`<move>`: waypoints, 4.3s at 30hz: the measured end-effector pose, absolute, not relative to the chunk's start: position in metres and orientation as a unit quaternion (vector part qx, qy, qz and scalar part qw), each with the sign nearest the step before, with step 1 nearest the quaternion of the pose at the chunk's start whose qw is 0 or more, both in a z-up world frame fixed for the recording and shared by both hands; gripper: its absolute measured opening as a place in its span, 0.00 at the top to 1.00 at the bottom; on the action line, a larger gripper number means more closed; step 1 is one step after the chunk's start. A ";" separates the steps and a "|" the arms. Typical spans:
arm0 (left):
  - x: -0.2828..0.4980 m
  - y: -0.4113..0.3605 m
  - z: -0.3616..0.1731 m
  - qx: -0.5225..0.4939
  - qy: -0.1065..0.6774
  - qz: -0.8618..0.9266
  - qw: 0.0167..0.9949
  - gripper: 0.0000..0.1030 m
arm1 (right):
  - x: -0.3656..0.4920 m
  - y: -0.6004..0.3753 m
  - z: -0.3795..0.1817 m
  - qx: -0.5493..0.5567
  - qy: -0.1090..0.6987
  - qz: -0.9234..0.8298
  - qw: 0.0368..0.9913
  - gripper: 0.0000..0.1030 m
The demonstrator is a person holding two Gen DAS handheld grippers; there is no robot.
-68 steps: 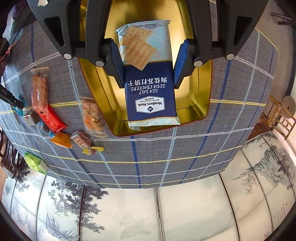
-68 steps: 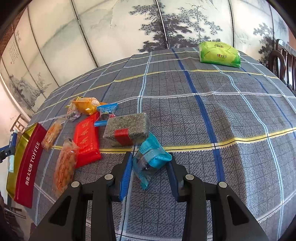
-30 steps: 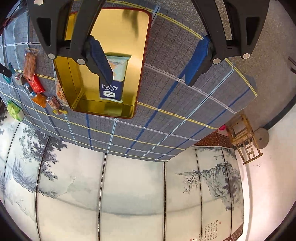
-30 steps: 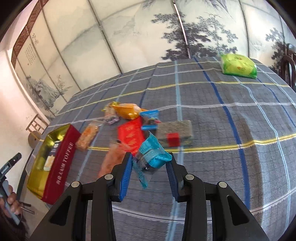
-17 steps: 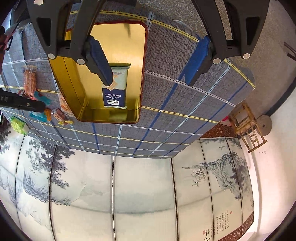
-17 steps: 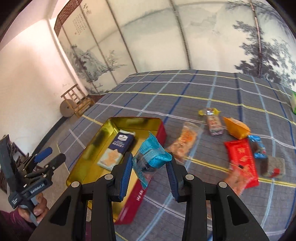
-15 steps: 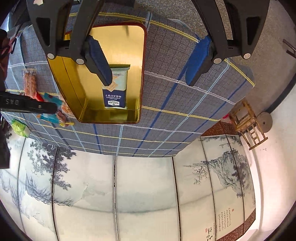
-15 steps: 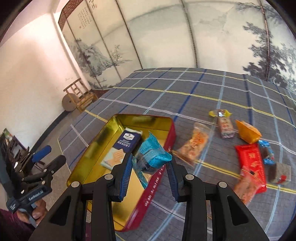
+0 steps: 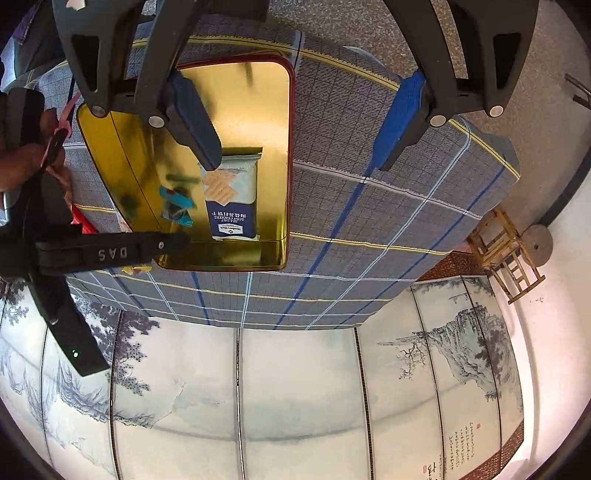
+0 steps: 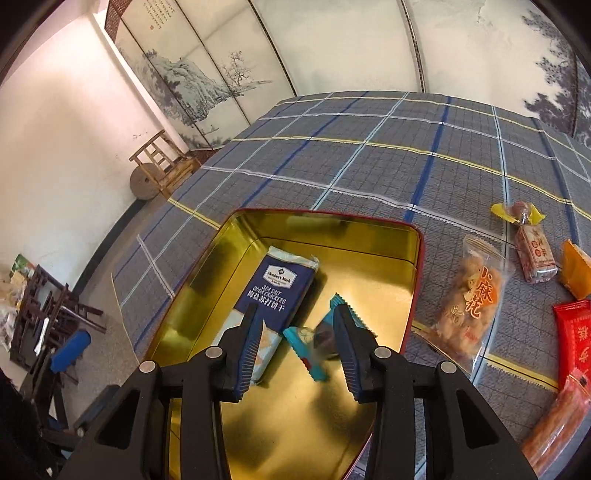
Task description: Organize snacks
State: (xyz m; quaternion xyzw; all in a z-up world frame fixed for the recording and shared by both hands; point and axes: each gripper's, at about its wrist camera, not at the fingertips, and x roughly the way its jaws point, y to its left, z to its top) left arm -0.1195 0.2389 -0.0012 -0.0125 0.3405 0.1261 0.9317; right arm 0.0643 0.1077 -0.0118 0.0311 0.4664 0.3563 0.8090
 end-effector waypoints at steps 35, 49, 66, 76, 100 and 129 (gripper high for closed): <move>-0.121 0.215 0.012 0.018 0.327 0.095 0.940 0.16 | 0.086 0.002 -0.025 0.031 0.467 0.238 0.851 0.62; -0.055 0.067 0.025 0.045 0.400 -0.146 0.904 0.11 | 0.014 -0.267 -0.036 0.087 0.428 0.003 0.900 0.61; 0.038 -0.077 0.021 0.189 0.365 -0.287 0.865 0.12 | 0.035 -0.309 -0.058 0.092 0.428 0.007 0.899 0.61; 0.099 -0.147 -0.039 0.361 0.385 -0.380 0.759 0.30 | 0.031 -0.313 -0.060 0.110 0.415 0.019 0.903 0.61; -0.028 -0.027 0.003 0.044 0.483 -0.244 0.840 0.70 | 0.033 -0.303 -0.058 0.076 0.421 0.005 0.904 0.62; -0.012 0.184 0.003 -0.040 0.454 -0.041 0.889 0.70 | 0.037 -0.287 -0.059 0.021 0.433 -0.019 0.901 0.60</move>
